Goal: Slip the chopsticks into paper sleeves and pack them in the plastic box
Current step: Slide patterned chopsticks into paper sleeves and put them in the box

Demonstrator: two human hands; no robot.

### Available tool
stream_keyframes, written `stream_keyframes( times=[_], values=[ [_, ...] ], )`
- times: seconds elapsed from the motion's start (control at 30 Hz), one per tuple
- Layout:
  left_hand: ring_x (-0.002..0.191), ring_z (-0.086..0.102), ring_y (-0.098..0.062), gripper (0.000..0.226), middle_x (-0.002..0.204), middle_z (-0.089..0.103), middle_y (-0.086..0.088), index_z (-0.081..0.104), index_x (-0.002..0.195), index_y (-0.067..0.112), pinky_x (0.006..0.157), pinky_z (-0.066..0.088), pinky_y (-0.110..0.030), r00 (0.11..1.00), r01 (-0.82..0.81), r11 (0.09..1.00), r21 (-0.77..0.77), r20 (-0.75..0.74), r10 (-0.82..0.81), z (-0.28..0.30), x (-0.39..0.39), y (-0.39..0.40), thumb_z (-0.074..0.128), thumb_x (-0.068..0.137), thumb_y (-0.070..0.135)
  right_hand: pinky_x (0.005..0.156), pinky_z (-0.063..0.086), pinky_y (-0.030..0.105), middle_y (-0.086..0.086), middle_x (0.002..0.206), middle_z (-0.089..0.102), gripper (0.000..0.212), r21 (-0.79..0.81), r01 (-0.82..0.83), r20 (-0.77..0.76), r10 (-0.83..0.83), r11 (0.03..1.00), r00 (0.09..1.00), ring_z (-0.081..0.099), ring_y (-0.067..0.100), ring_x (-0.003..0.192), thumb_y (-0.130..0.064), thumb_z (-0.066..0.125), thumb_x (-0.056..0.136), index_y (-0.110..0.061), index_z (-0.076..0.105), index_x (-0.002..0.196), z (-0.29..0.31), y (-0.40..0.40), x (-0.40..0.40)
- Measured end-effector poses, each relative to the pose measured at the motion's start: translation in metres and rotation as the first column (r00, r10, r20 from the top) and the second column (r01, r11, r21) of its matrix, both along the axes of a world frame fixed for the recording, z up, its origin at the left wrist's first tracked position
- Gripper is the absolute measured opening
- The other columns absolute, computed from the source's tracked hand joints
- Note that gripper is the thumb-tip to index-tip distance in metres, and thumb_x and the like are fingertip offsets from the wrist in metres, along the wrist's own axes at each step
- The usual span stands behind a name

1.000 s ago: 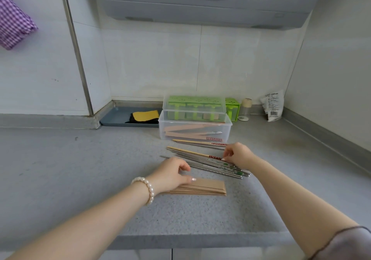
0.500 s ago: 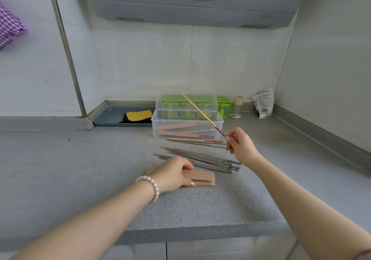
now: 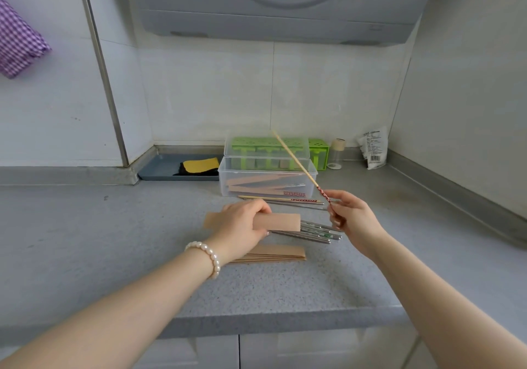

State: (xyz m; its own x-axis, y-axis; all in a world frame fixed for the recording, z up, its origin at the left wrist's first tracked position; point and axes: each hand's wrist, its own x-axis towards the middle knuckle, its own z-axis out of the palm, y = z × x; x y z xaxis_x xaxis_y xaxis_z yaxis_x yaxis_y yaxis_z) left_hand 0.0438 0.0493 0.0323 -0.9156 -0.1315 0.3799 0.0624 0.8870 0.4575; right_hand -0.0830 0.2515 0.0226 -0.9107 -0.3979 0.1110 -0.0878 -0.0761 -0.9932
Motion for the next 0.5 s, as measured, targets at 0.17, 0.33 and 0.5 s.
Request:
stream_keyframes(
  times=[0.17,0.33,0.5],
  values=[
    [0.086,0.053,-0.009,0.025,0.099,0.057,0.005,0.048,0.095,0.021,0.06,0.039,-0.012,0.997,-0.049,0.998,0.049,0.069,0.045,0.001,0.003,-0.004,0.067,0.08,0.014,0.054,0.023,0.026,0.001,0.059,0.032,0.035,0.117,-0.003,-0.04,0.008,0.993,0.999,0.025,0.014,0.053,-0.035,0.065,0.077,-0.004,0.069,0.093,0.007,0.006,0.009],
    [0.092,0.058,-0.015,0.035,0.106,0.059,0.0,0.047,0.104,0.019,0.069,0.049,-0.02,0.991,0.01,0.993,0.117,0.135,-0.026,0.003,0.003,0.004,0.07,0.078,0.017,0.049,0.02,0.025,-0.003,0.05,0.033,0.025,0.204,-0.106,0.033,0.101,0.973,0.994,0.023,0.011,0.046,-0.02,0.076,0.069,-0.002,0.069,0.085,0.01,-0.013,0.032],
    [0.094,0.061,-0.017,0.035,0.105,0.062,0.0,0.05,0.106,0.019,0.073,0.054,-0.028,0.98,0.089,0.978,0.187,0.162,-0.12,0.007,0.003,0.013,0.071,0.078,0.017,0.04,0.024,0.017,-0.01,0.04,0.036,0.01,0.184,-0.118,-0.025,0.125,0.976,0.992,0.024,0.007,0.038,-0.008,0.071,0.078,-0.003,0.065,0.072,0.01,-0.031,0.043]
  ],
)
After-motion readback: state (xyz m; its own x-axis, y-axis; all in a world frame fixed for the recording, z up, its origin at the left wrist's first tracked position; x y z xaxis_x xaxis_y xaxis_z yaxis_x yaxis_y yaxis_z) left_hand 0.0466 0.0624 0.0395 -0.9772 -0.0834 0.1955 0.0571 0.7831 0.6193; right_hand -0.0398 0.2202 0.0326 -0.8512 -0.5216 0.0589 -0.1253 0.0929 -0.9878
